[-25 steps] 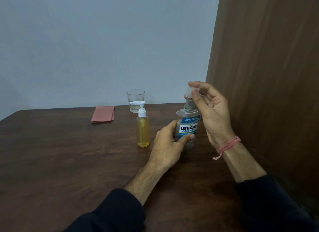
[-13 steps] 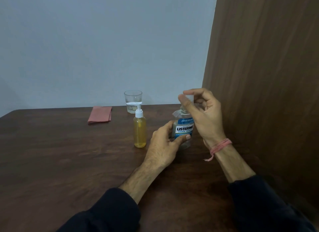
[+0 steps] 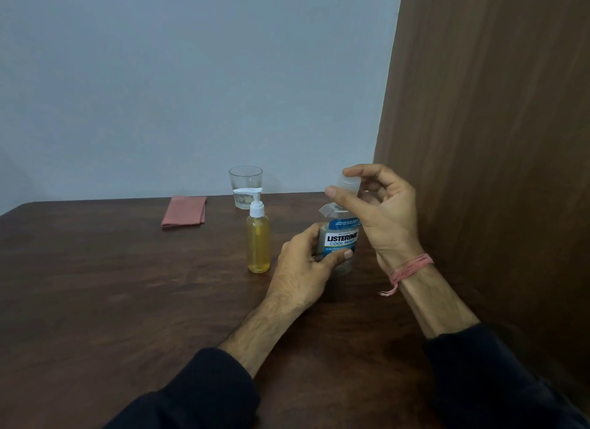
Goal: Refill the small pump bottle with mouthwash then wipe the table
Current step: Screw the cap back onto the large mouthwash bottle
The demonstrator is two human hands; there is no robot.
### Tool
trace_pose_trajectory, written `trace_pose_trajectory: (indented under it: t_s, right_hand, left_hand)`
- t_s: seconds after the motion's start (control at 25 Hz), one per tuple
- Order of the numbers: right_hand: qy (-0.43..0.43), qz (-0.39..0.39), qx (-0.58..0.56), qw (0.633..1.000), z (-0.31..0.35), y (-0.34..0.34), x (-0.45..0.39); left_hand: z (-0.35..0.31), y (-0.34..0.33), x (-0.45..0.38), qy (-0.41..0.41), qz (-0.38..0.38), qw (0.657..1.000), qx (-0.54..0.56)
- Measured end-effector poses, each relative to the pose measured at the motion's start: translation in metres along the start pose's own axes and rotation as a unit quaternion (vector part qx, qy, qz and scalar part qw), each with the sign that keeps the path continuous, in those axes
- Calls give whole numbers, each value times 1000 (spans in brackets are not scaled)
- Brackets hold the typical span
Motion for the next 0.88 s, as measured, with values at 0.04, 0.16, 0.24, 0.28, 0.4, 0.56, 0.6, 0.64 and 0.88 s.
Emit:
trace_pose_trajectory:
  t_s: [0.04,0.16,0.24,0.28,0.4,0.56,0.6,0.64,0.88]
  right_hand:
    - [2,5,-3,1000,-1,-2,0]
    - [6,28,-20,999,-3,-3,0]
    - [17,17,-9,1000,-3,0,-1]
    - [25,4,1,1000,-2,1,0]
    - [32,-27,20,999,-1,2,3]
    - [22,-28,14,999,-4,-2,2]
    - [19,-16,3,1000,-3,-3,2]
    - [15,-2,-9,1000,-3,-4,2]
    - [26,18,-17,999,-3,-5,3]
  left_hand:
    - [0,0,-1,0,-2,1000,4]
    - [0,0,0,5,-4,1000,6]
    - [-1,0,0,5,-6,1000,4]
    - [-1,0,0,3,-8,1000,3]
    - [-2,1,1,1,-6,1000,-2]
    - [-1,2,0,4,-9,1000,4]
    - [-1,2,0,3,-10,1000,3]
    - [-1,2,0,3,-10,1000,3]
    - [0,3,-1,8,-18,1000,1]
Point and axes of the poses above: each hand's wrist, its own x-axis away from the middle knuckle, its own y-axis out of the back of the hand, z = x × y, the point moved 6 cm from there along -x, towards the middle knuckle, and after that the axes turned 7 degrees about -y, right-handed, at the moved point
